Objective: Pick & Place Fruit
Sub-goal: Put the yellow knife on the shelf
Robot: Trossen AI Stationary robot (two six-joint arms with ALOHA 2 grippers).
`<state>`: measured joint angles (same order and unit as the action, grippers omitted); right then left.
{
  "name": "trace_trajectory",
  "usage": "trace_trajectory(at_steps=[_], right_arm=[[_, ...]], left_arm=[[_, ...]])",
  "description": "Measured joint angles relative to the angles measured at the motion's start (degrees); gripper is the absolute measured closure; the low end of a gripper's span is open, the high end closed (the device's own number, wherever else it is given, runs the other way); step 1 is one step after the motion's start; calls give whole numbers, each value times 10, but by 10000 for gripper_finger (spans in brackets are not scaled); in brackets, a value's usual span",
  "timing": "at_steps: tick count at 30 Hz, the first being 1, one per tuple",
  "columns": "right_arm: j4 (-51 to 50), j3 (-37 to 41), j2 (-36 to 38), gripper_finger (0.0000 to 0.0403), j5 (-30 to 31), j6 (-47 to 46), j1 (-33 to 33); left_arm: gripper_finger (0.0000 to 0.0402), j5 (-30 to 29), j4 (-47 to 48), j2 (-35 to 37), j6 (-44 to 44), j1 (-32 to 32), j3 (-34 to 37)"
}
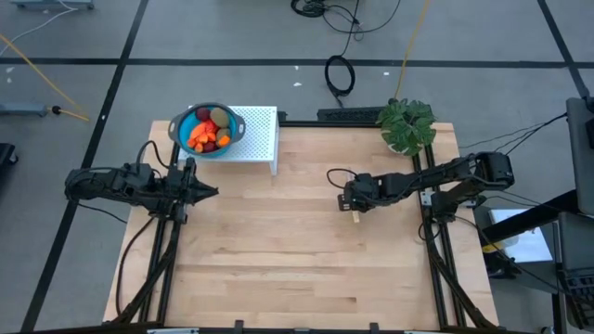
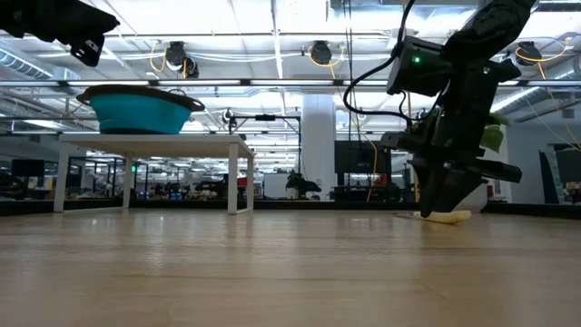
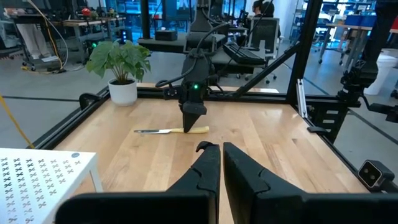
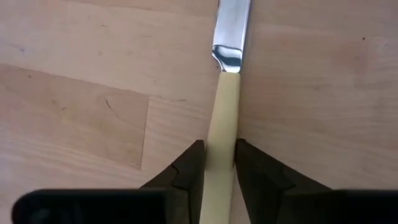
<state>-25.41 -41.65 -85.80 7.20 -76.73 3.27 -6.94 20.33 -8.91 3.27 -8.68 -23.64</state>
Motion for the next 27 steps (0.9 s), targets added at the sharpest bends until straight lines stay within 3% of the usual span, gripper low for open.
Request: trace_trajectory(at_steps=[15,21,27], right_arm=[[34,16,-11,263,-13,22,0],[32,34,-20,290,-10,9,-8],[28,38,-20,353,5,-6,-20]], left_arm=[[380,0,1,0,0,0,0],[380,0,1,0,0,0,0],[380,-1,0,0,0,0,0]])
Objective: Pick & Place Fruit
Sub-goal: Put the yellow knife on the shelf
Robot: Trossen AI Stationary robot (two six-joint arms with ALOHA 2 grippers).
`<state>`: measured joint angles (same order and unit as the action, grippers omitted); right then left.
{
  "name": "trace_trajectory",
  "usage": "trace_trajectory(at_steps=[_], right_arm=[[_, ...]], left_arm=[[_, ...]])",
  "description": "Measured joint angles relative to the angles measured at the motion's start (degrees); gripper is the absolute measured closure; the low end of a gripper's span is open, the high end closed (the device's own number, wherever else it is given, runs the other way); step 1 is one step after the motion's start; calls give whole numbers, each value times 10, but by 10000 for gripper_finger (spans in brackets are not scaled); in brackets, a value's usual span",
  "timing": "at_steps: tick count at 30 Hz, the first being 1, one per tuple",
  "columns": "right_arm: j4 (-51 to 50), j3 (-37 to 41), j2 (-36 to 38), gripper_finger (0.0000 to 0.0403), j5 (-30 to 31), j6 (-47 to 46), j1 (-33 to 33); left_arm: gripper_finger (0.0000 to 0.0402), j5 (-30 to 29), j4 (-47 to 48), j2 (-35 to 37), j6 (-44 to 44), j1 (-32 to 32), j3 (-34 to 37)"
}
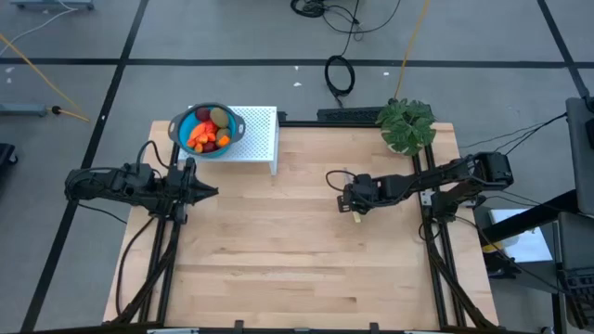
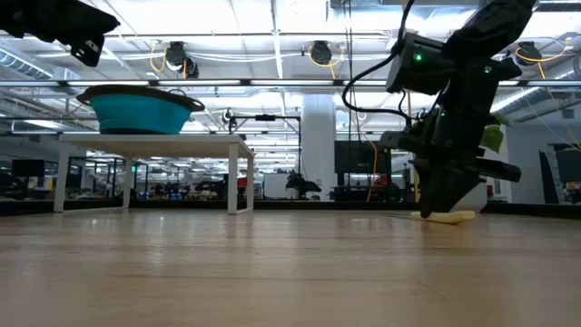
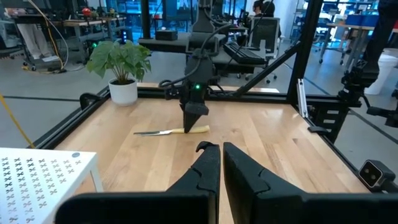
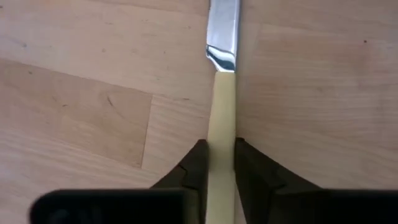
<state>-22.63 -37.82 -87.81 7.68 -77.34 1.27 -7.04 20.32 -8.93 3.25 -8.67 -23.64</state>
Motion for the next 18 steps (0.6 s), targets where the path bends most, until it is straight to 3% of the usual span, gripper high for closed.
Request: trace_trajectory(at_steps=[13,18], right_arm=[[78,3,55,365,14,27,-10],[108,3,96,400,37,63,-11]], left_arm=[[380,-5,-8,-1,76,0,0],[380,-12,-10,-5,121,0,0]])
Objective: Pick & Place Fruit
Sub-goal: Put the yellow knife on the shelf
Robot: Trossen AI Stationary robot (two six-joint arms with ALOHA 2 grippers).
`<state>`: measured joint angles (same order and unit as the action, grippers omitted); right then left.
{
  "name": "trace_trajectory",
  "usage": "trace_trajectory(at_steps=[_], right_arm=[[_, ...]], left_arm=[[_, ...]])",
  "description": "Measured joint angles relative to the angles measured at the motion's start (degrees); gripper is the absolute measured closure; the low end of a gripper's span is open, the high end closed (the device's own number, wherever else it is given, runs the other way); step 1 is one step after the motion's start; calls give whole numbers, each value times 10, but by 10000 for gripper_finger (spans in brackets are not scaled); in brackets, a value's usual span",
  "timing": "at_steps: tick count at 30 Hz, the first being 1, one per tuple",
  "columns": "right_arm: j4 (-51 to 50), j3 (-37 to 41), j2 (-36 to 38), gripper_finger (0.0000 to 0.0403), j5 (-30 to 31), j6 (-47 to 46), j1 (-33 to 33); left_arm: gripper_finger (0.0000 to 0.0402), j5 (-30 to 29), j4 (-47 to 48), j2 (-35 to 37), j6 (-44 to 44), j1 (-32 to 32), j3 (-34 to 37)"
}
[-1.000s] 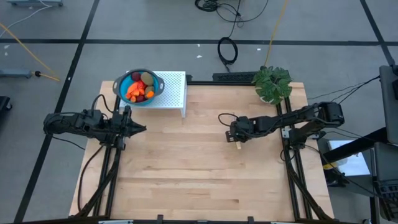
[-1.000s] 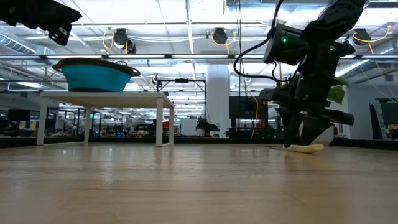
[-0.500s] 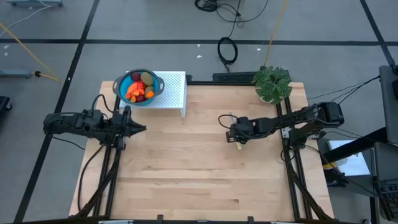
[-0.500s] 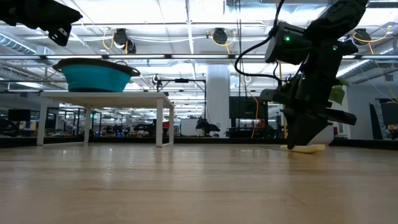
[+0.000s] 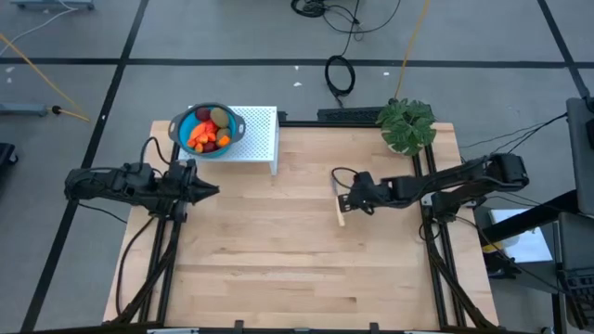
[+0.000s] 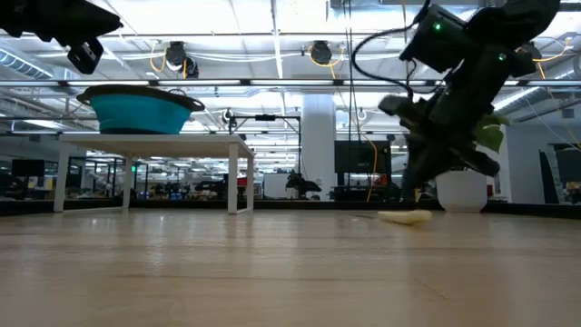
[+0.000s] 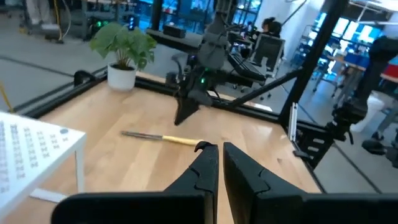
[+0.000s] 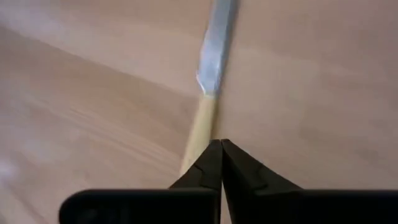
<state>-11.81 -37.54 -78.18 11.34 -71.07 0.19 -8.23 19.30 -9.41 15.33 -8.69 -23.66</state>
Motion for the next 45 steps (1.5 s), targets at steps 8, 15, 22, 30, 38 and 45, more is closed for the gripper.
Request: trace_trajectory(at_steps=[8,15,22,30,38,45], right_arm=[[7,-1,9,402,36,9,1],[16,-2,11,402,40,61,1],[34,-2,7,402,4,69,1],[113,-3,-44,402,5,84,-5],[234,-3,-29,402,33,247,-7],[217,-3,50,403,39,362,-1]], left_arm=[[380,-19,0,-39,65,0,0],[380,-24,-19,-93,131,0,0],[380,-23,-60,-117,113,0,0],[380,-21,-64,-120,118,0,0],[389,-56,-181,-157,108,-22,0],[399,-111,-224,-257,147,-56,-26]])
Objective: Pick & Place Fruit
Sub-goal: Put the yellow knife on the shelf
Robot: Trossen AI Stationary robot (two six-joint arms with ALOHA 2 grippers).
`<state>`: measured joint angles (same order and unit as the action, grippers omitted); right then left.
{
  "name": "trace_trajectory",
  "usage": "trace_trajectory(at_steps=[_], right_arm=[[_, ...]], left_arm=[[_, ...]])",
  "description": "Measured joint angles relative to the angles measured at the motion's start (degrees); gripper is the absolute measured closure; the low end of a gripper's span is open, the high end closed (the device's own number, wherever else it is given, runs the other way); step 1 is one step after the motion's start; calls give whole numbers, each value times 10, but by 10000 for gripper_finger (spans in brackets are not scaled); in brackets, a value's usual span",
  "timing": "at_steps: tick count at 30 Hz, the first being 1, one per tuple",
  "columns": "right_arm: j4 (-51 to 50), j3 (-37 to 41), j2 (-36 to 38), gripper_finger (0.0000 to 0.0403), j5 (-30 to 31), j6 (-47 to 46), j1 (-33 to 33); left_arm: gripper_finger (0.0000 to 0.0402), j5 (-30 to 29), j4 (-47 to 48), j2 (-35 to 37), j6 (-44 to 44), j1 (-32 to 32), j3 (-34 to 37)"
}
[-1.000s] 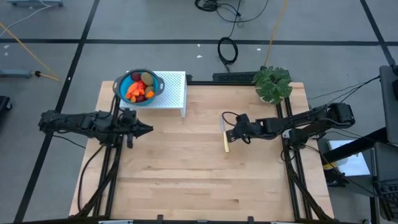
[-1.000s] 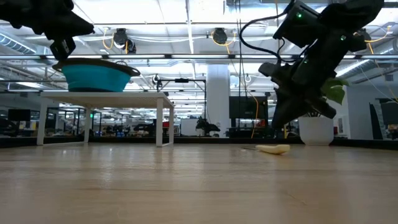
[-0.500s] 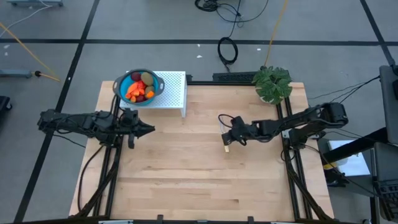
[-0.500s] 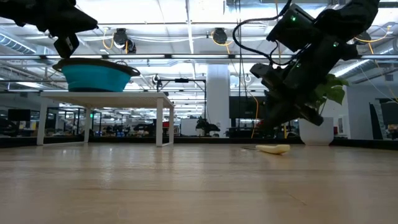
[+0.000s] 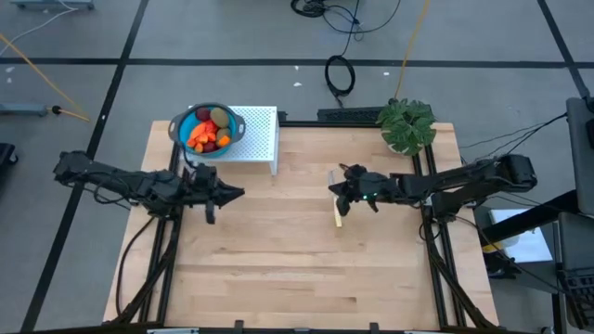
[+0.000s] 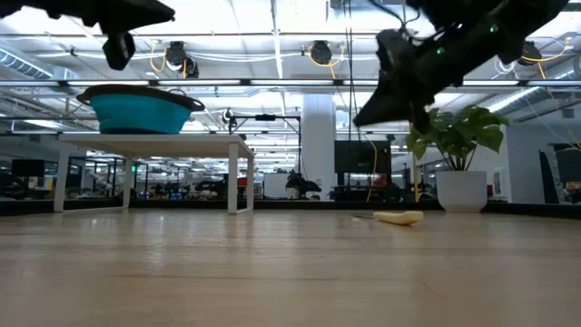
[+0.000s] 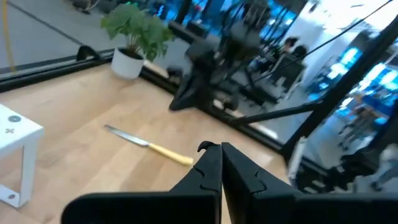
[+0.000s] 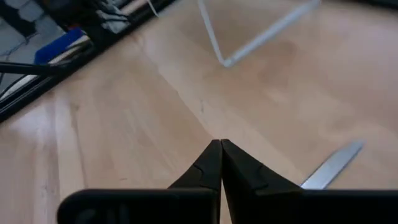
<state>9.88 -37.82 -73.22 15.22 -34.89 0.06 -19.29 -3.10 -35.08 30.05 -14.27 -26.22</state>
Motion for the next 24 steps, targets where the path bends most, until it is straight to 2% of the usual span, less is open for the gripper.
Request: trace_trajectory(at_steps=[10,12,17,24], right_arm=[[-88,0,171,403,-7,162,16],[-104,6,210,403,-33,186,20],[-105,58,318,403,-141,211,35],[-93,130,462,403,-230,211,45]], left_arm=[[400,-93,42,-224,21,-30,-175],[401,-105,49,-274,29,-30,-219],[401,-126,74,-394,43,-25,-340],[401,-129,229,-562,113,1,-559]])
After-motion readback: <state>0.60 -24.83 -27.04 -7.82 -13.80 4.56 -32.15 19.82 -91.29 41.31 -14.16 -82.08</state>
